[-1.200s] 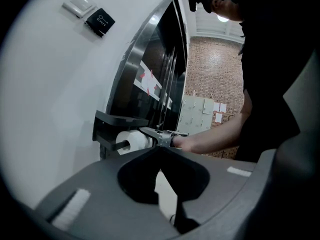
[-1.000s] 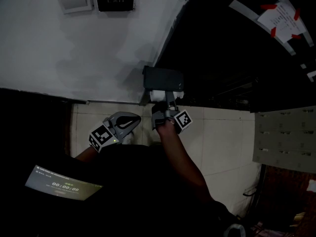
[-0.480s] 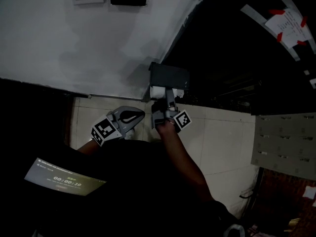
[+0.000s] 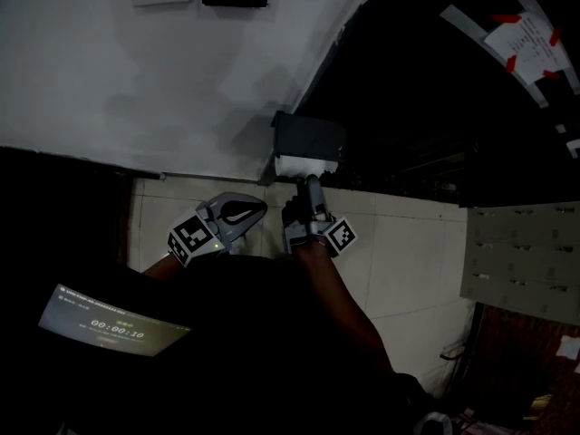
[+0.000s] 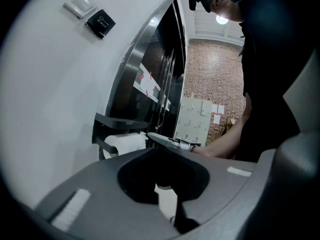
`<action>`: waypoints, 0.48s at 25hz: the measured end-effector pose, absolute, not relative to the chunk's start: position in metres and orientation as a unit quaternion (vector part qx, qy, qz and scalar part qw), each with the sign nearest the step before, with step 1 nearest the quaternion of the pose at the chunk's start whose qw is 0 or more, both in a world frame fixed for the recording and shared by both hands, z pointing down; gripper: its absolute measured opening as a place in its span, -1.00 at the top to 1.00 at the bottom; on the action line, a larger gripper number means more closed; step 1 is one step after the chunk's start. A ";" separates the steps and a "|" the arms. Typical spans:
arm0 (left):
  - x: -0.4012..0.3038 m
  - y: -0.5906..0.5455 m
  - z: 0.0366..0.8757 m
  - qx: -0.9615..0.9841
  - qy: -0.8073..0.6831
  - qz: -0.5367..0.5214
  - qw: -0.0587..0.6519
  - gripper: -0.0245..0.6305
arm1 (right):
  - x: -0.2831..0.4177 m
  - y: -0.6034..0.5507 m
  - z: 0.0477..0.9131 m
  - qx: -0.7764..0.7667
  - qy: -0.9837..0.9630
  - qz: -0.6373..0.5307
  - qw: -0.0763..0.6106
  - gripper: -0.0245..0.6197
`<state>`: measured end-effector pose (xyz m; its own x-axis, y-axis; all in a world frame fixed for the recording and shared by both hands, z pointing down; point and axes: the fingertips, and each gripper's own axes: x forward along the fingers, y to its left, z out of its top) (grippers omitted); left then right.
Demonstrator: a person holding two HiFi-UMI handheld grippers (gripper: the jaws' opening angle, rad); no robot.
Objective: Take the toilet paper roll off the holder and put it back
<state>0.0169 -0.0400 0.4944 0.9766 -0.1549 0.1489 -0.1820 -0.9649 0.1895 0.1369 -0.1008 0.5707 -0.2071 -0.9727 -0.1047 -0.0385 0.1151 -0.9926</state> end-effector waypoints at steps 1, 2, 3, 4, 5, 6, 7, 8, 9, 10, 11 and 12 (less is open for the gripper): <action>0.017 -0.041 0.494 0.989 -0.086 0.066 0.101 0.92 | 0.137 -0.095 0.568 -0.431 0.602 -0.501 0.449 -0.41; 0.017 -0.041 0.494 0.989 -0.087 0.065 0.101 0.92 | 0.137 -0.090 0.563 -0.431 0.620 -0.491 0.435 -0.41; 0.017 -0.042 0.493 0.989 -0.087 0.065 0.101 0.92 | 0.137 -0.086 0.559 -0.431 0.638 -0.480 0.420 -0.41; 0.017 -0.042 0.493 0.989 -0.087 0.065 0.102 0.92 | 0.137 -0.082 0.554 -0.432 0.655 -0.468 0.406 -0.41; 0.017 -0.042 0.493 0.989 -0.086 0.065 0.102 0.92 | 0.137 -0.079 0.549 -0.432 0.671 -0.458 0.392 -0.41; 0.018 -0.041 0.493 0.989 -0.085 0.065 0.102 0.92 | 0.136 -0.076 0.544 -0.433 0.684 -0.448 0.379 -0.41; 0.018 -0.041 0.493 0.989 -0.085 0.064 0.101 0.92 | 0.133 -0.073 0.537 -0.432 0.699 -0.437 0.366 -0.41; 0.018 -0.041 0.493 0.989 -0.085 0.064 0.101 0.92 | 0.129 -0.071 0.529 -0.431 0.716 -0.424 0.349 -0.41; 0.019 -0.041 0.492 0.989 -0.085 0.064 0.100 0.92 | 0.124 -0.069 0.522 -0.435 0.735 -0.406 0.325 -0.41; 0.019 -0.042 0.492 0.989 -0.085 0.063 0.100 0.92 | 0.118 -0.066 0.516 -0.443 0.756 -0.383 0.293 -0.41; 0.019 -0.042 0.492 0.989 -0.085 0.063 0.099 0.92 | 0.113 -0.063 0.512 -0.456 0.777 -0.354 0.252 -0.41; 0.018 -0.043 0.491 0.989 -0.085 0.064 0.099 0.92 | 0.108 -0.059 0.509 -0.467 0.797 -0.321 0.207 -0.41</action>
